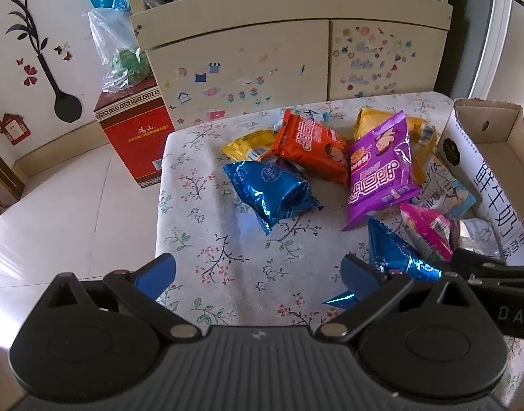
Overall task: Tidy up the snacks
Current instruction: 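Move the left tool toward the blue foil bag while the right tool approaches the pile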
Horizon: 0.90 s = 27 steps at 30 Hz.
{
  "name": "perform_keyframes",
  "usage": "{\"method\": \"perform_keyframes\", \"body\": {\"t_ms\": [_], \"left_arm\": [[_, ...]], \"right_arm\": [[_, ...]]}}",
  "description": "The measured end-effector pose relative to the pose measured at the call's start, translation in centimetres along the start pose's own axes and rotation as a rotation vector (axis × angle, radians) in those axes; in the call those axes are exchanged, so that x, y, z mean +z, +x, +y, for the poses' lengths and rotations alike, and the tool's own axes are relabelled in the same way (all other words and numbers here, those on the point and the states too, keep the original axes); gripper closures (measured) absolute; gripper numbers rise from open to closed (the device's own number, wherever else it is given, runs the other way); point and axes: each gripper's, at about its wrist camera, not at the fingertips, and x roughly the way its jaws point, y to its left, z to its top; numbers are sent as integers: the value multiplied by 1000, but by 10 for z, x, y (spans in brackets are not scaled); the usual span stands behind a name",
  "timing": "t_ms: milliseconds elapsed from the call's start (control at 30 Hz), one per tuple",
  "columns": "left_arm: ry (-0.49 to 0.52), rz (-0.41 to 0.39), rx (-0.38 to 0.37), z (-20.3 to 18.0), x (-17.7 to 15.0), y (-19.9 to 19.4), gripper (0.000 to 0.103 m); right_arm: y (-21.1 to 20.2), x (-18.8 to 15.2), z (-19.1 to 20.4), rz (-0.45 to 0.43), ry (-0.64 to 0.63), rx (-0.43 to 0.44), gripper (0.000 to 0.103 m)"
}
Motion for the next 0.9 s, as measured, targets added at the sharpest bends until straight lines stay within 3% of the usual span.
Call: {"method": "perform_keyframes", "body": {"t_ms": [900], "left_arm": [[5,1,27,-3,-2,1,4]], "right_arm": [[3,-1,1,2,-8,-14,0]]}}
